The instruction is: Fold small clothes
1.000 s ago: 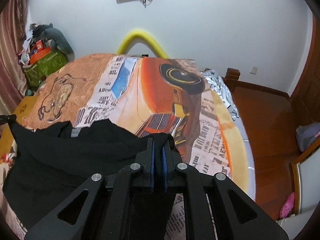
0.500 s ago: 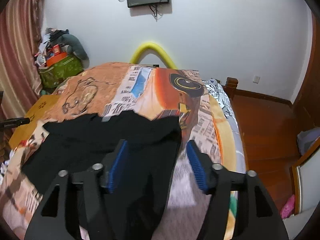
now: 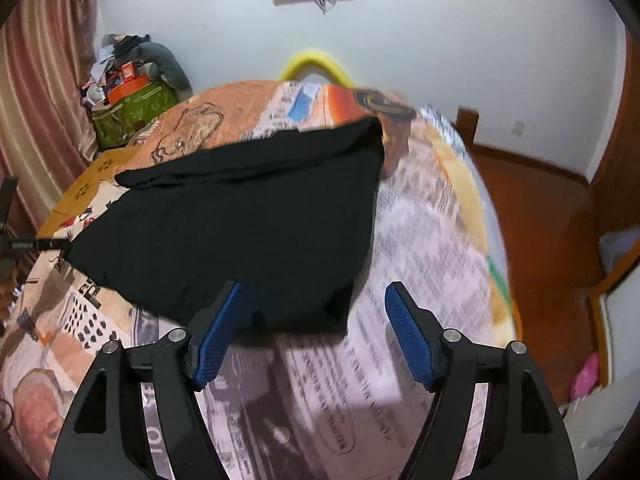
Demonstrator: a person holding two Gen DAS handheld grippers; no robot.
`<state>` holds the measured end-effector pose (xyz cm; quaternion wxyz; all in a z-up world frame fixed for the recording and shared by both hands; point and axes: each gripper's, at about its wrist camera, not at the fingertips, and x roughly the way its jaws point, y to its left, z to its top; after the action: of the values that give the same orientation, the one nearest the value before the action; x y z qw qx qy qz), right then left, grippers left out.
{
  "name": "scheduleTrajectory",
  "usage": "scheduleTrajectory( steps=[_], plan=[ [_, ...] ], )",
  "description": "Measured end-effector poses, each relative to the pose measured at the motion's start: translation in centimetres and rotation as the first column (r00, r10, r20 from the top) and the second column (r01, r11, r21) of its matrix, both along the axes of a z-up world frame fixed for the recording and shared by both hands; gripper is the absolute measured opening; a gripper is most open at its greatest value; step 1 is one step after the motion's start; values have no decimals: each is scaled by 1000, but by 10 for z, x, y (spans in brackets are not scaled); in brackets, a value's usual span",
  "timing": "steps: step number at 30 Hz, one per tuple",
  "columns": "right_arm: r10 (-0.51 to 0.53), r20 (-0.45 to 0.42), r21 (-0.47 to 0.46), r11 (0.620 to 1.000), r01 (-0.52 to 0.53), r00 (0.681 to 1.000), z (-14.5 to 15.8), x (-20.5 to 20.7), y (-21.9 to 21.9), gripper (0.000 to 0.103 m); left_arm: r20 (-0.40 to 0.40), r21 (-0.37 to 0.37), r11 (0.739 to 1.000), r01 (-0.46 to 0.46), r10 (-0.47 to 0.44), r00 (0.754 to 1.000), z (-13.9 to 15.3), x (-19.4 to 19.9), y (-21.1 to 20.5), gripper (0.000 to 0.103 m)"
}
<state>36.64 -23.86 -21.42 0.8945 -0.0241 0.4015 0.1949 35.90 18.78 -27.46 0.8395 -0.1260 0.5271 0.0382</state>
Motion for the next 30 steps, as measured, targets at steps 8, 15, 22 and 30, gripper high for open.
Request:
scheduleTrajectory(
  steps=[8,15,22,30],
  plan=[
    [-18,-104,112,993,29,994,-24,12,0,50,22,-77,996,47,-46,999,-9,12,-16,57],
    [-30,-95,115,993,41,995,-31,4,4,16,25,-38,997,67,-66,998,-7,19,-31,20],
    [-1,-76,129,992,11,997,-18,-9,-2,10,39,-39,998,56,-54,998,8,-3,-26,14],
    [49,-71,91,995,-42,996,-8,-46,-4,9,50,-31,997,68,-67,997,22,-55,-28,14]
  ],
)
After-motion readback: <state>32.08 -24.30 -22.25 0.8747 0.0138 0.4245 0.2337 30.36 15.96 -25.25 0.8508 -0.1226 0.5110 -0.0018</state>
